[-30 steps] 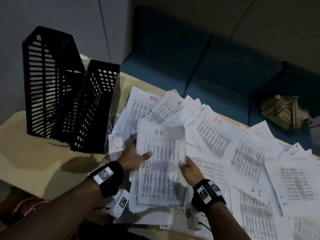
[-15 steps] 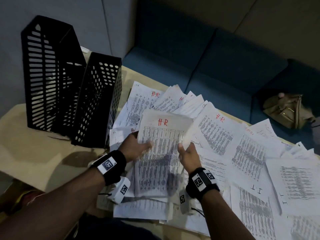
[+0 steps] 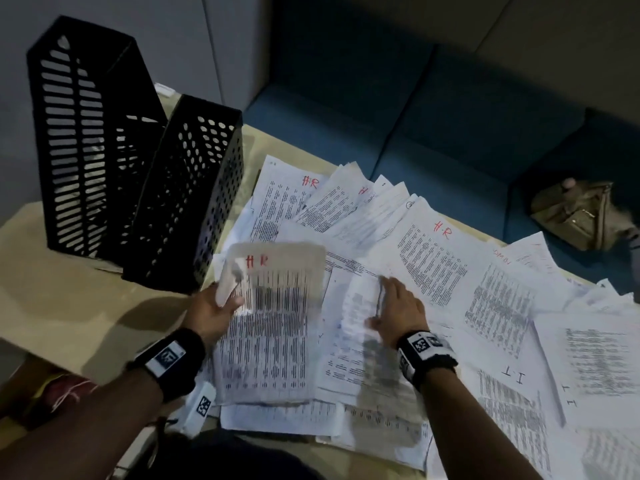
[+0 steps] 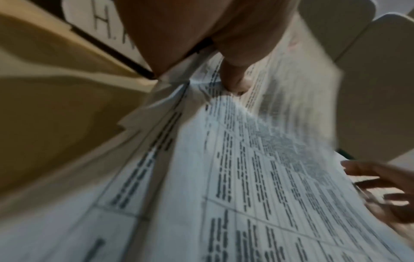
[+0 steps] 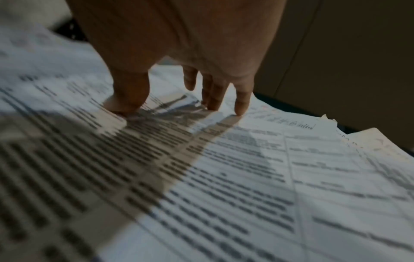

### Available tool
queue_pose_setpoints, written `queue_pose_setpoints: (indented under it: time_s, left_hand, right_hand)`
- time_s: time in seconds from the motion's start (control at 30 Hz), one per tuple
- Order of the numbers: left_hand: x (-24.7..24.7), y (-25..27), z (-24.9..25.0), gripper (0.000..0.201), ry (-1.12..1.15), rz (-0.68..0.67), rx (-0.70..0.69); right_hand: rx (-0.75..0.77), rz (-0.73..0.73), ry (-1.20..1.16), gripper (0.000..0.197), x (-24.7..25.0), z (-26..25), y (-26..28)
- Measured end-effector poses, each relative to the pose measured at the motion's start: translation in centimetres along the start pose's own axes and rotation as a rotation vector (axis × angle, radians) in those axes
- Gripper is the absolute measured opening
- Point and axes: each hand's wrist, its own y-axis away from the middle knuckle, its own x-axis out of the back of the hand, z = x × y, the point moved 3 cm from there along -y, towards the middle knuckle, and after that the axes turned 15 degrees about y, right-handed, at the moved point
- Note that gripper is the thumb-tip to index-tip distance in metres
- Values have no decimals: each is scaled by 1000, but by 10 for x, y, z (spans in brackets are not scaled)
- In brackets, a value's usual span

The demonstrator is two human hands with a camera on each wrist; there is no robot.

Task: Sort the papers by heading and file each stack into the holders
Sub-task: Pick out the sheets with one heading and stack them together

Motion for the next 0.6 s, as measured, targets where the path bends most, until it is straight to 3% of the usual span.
queue_pose_setpoints:
  time_s: [0.1, 0.17, 0.23, 0.3, 0.37, 0.47, 0.53, 0.6]
  left_hand:
    - [-2, 5, -11, 33, 92, -75, 46]
    - [-6, 10, -4, 5, 187, -154, 60]
    - [-9, 15, 8, 14, 214, -198, 20]
    - [-6, 19, 11, 28, 233, -214, 6]
    - [0, 18, 4, 42, 236, -179, 21]
    - [2, 19, 6, 37, 147, -215, -34]
    - [2, 21, 10, 24, 110, -190, -52]
    - [3, 22, 14, 30, 97, -126, -29]
  right_hand:
    - [-31, 26, 3, 86, -3, 4, 1]
    - [-68, 76, -40, 60, 3, 11, -2]
    - [-37, 146, -29, 40, 13, 16, -6]
    - [5, 196, -93, 34, 29, 21, -12]
    - [72, 94, -208, 28, 41, 18, -18]
    - [126, -81, -193, 19, 54, 2, -25]
    - [81, -22, -340, 14, 74, -2, -27]
    - [25, 140, -551, 11, 109, 8, -24]
